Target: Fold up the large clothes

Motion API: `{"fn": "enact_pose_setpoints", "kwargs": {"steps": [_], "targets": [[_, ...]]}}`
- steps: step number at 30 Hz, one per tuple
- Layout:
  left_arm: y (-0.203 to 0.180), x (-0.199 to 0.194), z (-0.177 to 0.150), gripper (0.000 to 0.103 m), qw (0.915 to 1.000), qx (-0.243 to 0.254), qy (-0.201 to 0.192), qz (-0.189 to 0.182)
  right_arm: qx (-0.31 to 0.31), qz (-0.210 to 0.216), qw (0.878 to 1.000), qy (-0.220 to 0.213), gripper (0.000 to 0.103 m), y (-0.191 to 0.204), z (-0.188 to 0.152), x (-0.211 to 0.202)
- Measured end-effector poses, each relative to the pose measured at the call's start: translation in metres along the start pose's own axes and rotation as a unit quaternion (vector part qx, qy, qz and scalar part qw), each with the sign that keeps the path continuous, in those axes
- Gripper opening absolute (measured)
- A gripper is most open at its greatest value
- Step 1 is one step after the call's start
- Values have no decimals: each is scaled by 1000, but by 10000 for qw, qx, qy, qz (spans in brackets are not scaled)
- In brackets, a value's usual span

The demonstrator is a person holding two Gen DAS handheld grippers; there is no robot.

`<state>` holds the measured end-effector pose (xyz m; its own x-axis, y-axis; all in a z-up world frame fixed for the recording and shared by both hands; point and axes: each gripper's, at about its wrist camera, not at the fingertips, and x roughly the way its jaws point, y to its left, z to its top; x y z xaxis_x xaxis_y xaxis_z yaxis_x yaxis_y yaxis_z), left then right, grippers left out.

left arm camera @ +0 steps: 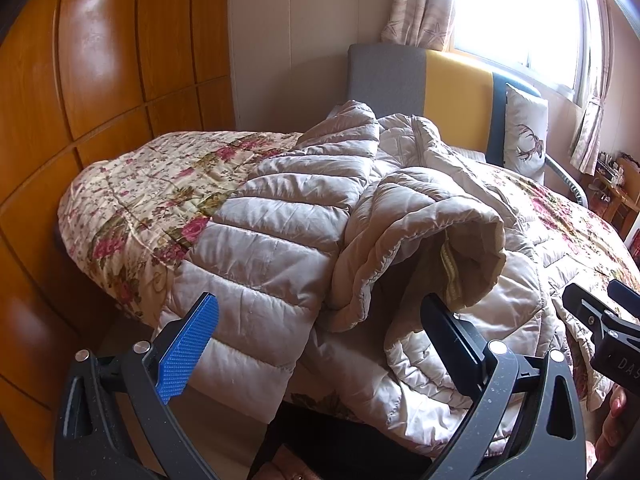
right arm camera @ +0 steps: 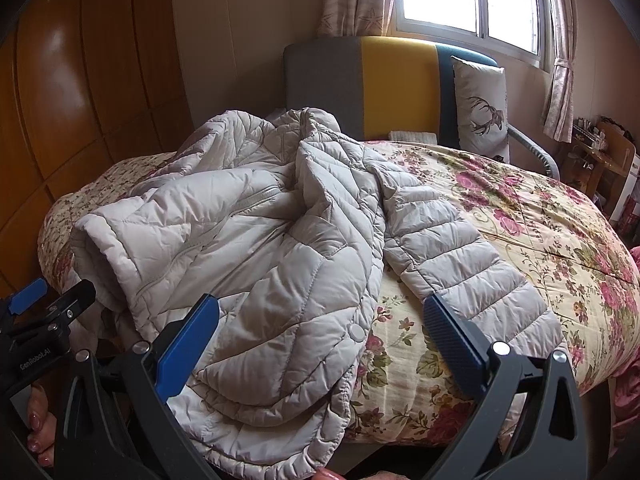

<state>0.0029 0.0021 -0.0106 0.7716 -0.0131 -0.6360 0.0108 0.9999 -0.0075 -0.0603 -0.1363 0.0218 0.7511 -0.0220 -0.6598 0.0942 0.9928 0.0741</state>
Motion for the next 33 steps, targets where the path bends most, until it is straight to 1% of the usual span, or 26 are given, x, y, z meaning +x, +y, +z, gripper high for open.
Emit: {"fn": "enact_pose_setpoints", "kwargs": {"steps": [22,27,30,33], "targets": [[2,3,-1,100,10000,-12,67,-1,-4,22,10000,60,101,-1,-2,5],[3,3,-2,100,10000,-16,66,-26,218,31,9998,-24,101,-9,0,4],[4,3,0,100,9998,-8,14,-204,356,-11,9992,-185,101,-18,4,3],[9,2,1,100,9979,-123,-20,-629,343,-9,9982,-500,101,-33,10,3]]}}
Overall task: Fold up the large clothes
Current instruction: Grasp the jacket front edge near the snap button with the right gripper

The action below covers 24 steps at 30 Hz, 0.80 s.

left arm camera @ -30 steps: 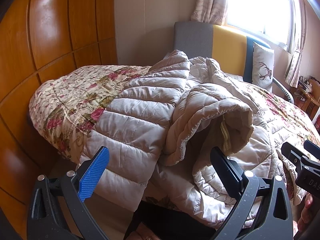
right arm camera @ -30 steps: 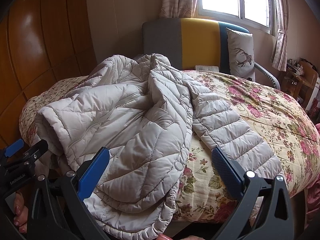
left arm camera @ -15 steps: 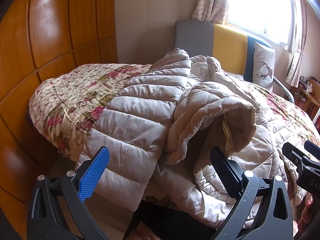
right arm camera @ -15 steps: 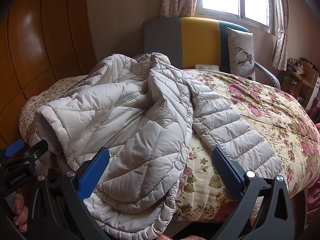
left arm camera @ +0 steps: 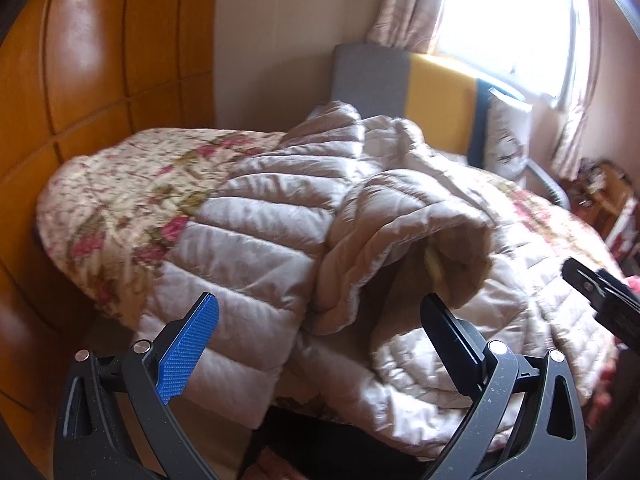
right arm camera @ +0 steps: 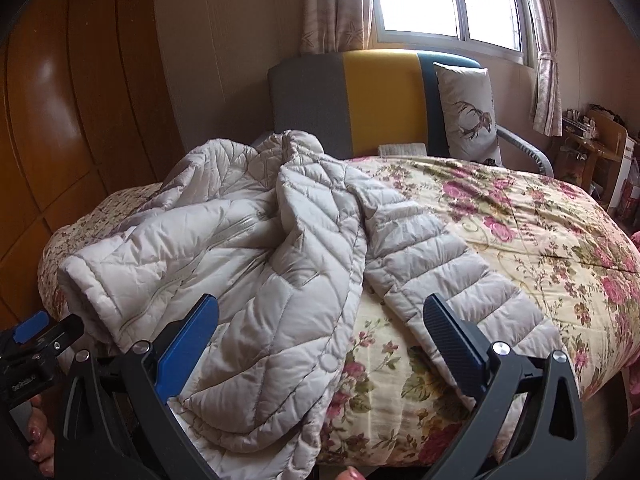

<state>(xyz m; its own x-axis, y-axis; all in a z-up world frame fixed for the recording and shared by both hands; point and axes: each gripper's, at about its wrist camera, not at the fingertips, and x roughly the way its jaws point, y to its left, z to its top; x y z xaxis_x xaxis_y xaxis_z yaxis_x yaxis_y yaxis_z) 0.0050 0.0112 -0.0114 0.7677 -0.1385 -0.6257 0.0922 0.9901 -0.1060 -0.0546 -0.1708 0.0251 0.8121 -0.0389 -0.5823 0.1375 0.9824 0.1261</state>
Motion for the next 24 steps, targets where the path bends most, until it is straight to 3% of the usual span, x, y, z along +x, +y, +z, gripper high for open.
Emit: {"fn": "enact_pose_setpoints", "kwargs": {"steps": [2,4,10,13,15,24], "targets": [[4,-1,2,100,9997,-107,-44,-233,118,-271,9995,-143,101,-18,3,5],[9,-5,4,100,9983,-244,-166,-494,282,-735,9969,38,101,-42,5,17],[20,-5,11,100,9959,-560,-242,-671,81,-1939,9716,1357,101,-104,-20,82],[28,-2,13,100,9948,-716,-228,-693,-63,-2087,9630,1702,101,-131,-40,107],[35,0,14,100,9941,-802,-257,-681,-36,-1879,9687,1623,101,-148,-43,113],[45,7,20,100,9951,-645,-431,-607,-613,-2596,9481,1732,101,-220,-8,158]]}}
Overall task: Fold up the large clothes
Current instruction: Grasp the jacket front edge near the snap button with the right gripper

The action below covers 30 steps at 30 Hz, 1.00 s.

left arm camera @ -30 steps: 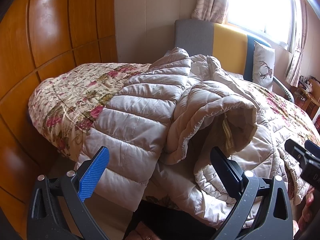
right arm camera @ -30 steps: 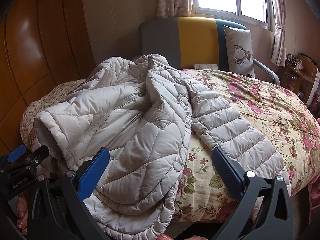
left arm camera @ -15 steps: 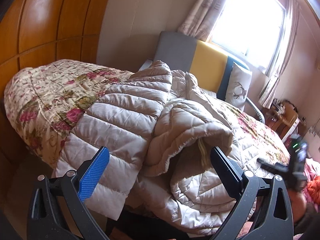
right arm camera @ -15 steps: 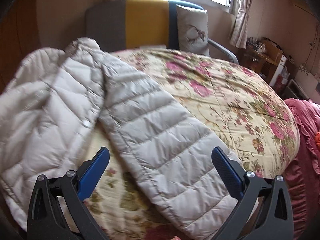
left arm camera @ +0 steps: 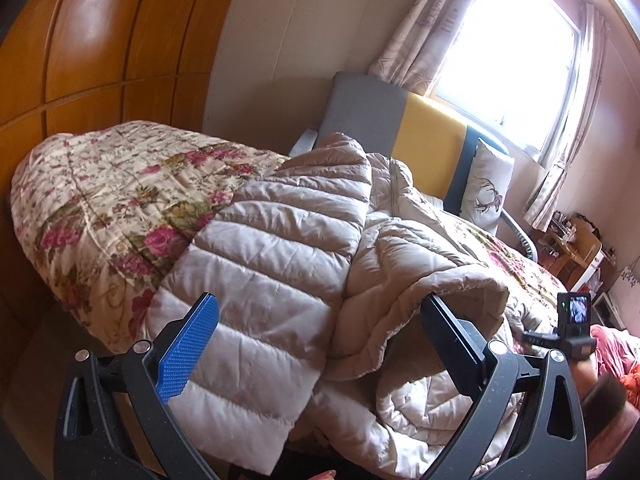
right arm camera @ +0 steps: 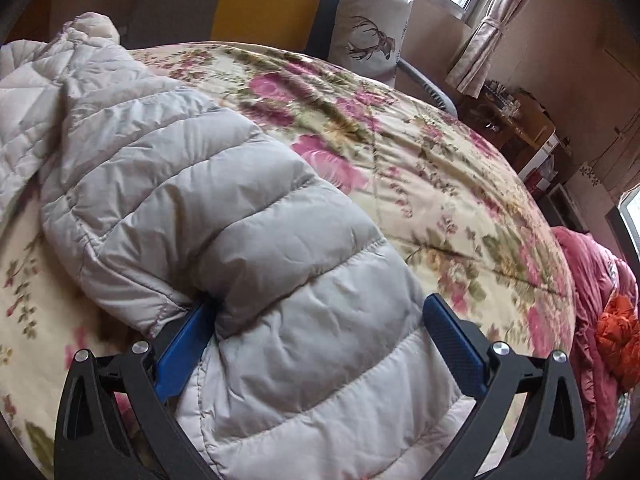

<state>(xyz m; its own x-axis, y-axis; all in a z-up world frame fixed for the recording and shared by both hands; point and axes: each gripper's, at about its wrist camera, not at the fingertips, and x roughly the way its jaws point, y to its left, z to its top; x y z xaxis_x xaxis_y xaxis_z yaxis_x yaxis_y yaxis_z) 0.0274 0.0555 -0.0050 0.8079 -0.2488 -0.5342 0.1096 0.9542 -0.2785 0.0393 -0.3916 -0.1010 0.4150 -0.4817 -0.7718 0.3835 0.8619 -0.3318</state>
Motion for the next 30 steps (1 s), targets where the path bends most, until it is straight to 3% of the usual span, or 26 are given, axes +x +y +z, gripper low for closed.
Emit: {"fn": "enact_pose_setpoints", "kwargs": {"steps": [5,12,17,21,23,25,27,30], "targets": [[11,1,15,100,9998,-143,-130,-95,-226,-800,9963,-210,101,-31,35,40],[30,4,30,100,9985,-431,-204,-267,136,-806,9965,-148,101,-45,57,68],[43,-5,44,100,9960,-539,-410,-576,474,-915,9947,-68,101,-38,48,35],[60,-4,49,100,9940,-807,-480,-556,1116,432,9911,-584,101,-25,27,-23],[64,4,48,100,9933,-924,-253,-648,1352,1560,9768,-578,101,-11,23,-39],[64,15,44,100,9908,-997,52,-913,1430,2834,9478,-301,101,13,21,-45],[59,22,39,100,9908,-943,223,-941,1426,3806,9137,33,99,45,20,-49],[52,30,32,100,9922,-785,391,-889,1598,4855,8567,692,74,89,16,-41]]}}
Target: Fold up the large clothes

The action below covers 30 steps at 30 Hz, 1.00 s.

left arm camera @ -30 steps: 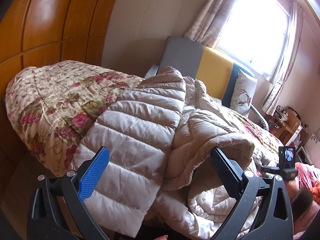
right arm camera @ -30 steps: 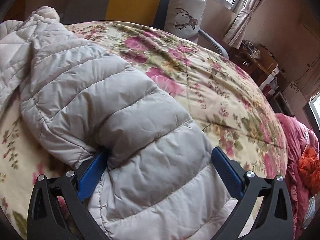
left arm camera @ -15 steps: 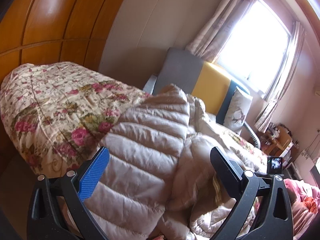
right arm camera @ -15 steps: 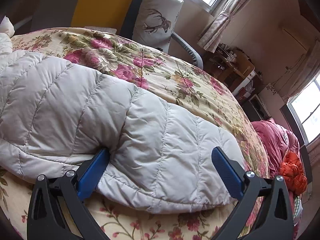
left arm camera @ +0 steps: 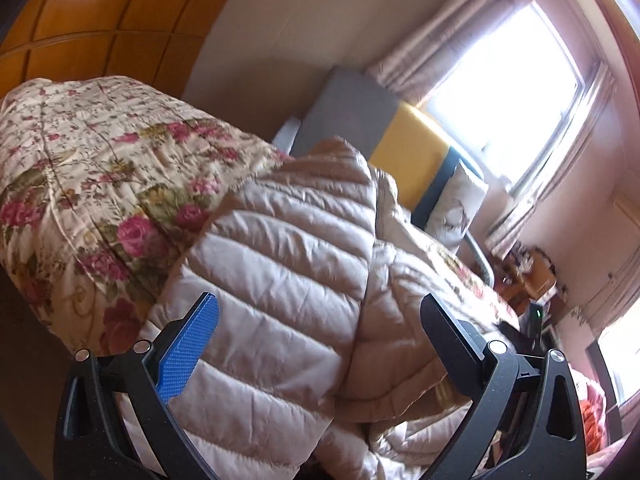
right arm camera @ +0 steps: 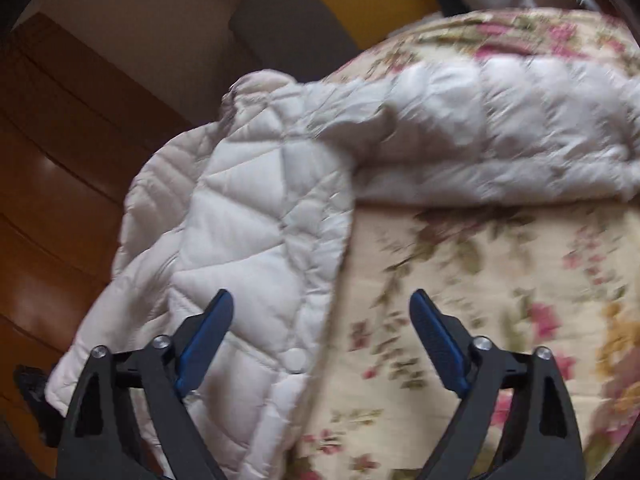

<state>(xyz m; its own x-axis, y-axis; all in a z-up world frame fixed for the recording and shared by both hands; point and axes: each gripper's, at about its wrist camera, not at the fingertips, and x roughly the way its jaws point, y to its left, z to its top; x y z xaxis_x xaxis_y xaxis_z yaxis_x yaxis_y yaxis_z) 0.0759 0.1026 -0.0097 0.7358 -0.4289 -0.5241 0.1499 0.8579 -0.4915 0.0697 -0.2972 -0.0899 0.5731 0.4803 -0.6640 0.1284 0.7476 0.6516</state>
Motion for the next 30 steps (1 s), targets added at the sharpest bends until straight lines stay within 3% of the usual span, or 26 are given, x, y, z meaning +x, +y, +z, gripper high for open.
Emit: {"fn": "enact_pose_setpoints", "kwargs": {"steps": [2,4,7,11,16,17,18,20,21,25,27,28,30], "targets": [[0,2,-4,100,10000,39,50,44,281,284,9985,363,60,5,-6,26],[1,5,-8,100,9999,67,125,82,354,400,9969,570,37,5,-9,44],[2,11,-14,100,9995,75,274,102,-157,181,9988,437,17,12,-4,40],[-1,22,-19,100,9985,192,466,197,-646,-425,9970,6,14,5,13,8],[-25,34,-28,100,9902,1078,706,546,-667,-1048,9920,-203,15,-23,28,-9],[-32,37,-33,100,9875,1270,805,477,-747,-1137,9906,-113,17,-25,27,-4],[-35,40,-35,100,9866,1341,860,362,-826,-1181,9896,-41,27,-26,27,0],[-46,46,-44,100,9830,1515,1018,221,-965,-1306,9867,-106,50,-19,22,0],[-52,49,-48,100,9806,1652,1033,233,-1083,-1429,9836,-215,67,-12,23,-4],[-72,62,-63,100,9648,2324,1066,620,-1460,-1952,9609,-1317,97,24,26,-32],[-82,71,-75,100,9476,2872,1112,848,-1406,-1677,9620,-1633,98,34,30,-39],[-86,74,-83,100,9381,3136,1149,916,-1439,-1463,9648,-1643,101,41,33,-35],[-88,78,-93,100,9280,3390,1197,981,-1572,-1281,9677,-1498,101,45,32,-25]]}}
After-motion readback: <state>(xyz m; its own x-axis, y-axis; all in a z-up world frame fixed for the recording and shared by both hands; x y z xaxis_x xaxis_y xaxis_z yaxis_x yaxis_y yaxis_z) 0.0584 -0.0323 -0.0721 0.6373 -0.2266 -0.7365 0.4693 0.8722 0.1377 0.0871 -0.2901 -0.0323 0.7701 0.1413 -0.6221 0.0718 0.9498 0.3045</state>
